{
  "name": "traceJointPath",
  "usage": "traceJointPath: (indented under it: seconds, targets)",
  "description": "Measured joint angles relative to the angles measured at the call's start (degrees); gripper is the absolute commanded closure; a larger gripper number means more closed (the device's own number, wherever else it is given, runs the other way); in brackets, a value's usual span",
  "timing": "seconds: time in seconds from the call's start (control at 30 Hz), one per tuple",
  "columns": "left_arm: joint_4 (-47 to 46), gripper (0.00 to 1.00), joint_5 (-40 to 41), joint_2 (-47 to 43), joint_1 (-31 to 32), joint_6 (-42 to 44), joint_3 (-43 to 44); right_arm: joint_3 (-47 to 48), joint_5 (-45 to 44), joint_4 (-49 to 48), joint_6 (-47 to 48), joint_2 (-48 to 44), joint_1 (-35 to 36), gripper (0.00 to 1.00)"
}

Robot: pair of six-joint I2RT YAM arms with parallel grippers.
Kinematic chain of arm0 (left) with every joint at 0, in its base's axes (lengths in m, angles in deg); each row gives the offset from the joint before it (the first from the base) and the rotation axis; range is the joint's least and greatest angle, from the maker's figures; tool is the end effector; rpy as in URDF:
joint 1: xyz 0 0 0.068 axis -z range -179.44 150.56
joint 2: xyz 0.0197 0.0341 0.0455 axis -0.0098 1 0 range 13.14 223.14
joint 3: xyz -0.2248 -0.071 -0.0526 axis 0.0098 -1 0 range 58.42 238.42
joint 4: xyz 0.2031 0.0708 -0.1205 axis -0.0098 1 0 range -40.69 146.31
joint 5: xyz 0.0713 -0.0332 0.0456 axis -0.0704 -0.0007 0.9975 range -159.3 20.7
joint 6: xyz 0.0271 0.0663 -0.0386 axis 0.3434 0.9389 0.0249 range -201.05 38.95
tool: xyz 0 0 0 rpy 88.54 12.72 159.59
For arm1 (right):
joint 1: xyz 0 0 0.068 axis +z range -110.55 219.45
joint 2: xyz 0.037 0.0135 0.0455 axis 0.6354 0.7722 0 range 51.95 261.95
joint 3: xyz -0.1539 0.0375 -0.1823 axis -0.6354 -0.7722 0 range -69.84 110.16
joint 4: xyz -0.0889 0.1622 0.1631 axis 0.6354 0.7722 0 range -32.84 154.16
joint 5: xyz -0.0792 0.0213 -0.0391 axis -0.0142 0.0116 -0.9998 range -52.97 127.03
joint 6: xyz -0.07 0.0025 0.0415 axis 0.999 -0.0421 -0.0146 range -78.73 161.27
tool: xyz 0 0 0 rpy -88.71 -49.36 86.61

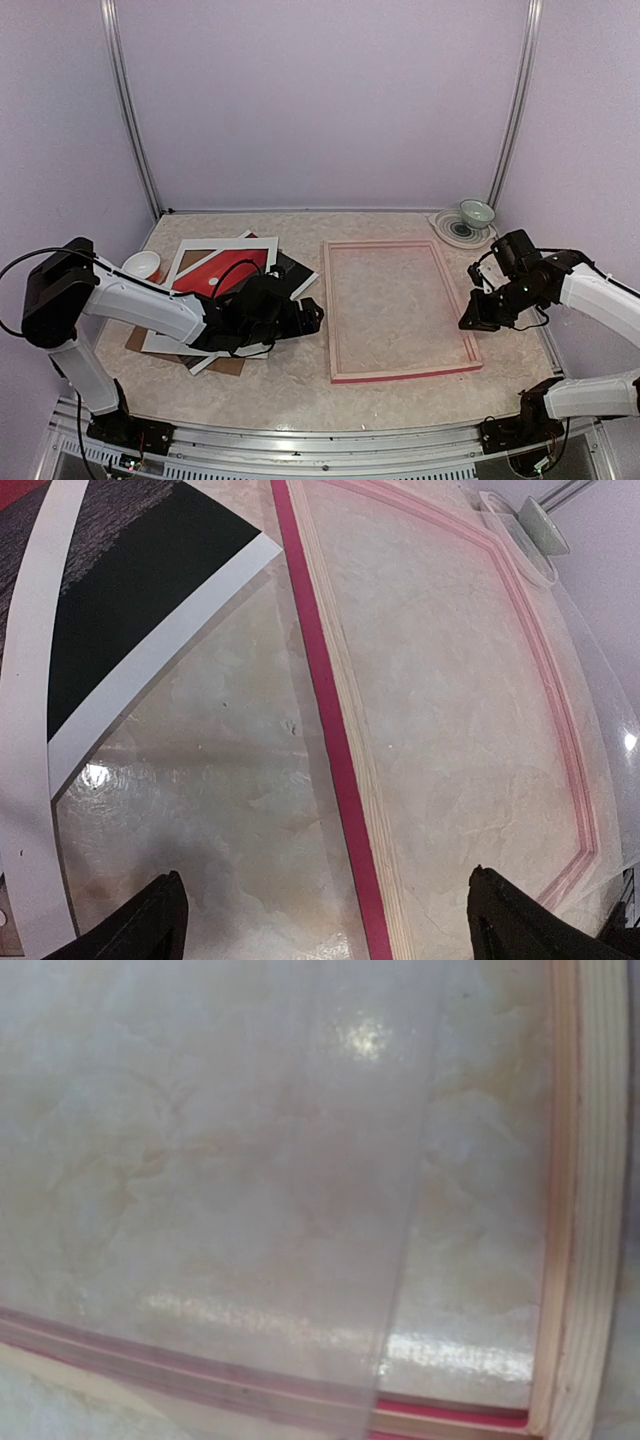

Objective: Put the photo into the frame
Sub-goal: Place the glass panel at the frame body.

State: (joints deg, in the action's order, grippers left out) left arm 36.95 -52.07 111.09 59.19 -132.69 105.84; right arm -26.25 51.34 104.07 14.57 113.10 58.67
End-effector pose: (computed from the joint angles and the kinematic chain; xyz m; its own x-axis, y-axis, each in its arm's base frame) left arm 0.2028 -0.2924 0.1168 -0.7440 -0.2183 -0.6315 0.1787 0.8457 -0.5029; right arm 0.1889 0.0844 0.1759 -0.9497 0.1299 -0.2849 0.0080 0.9196 0.3928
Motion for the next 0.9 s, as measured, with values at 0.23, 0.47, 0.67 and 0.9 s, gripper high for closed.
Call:
traceJointPath:
  seconds: [0.23,0.47,0.67,0.9]
  targets:
    - [0.4,0.05,1.7,-1.3,0.0,-1.0,-0.7,0.0,-0.2,0.1,0.0,-0.2,0.0,0.93]
    - [0.5,0.05,2.8,-1.8,0.0,-1.5,-0.8,0.0,-0.2,0.4,-0.2,-0.5,0.0,0.93]
    - [0.5,0.05,2.9,-1.9,0.0,-2.0,-0.8,0.0,-0.2,0.5,-0.3,-0.9,0.0,0.93]
    - [0.5,0.04,3.0,-1.9,0.0,-2.1,-0.8,0.0,-0.2,0.7,-0.4,-1.1,0.0,0.93]
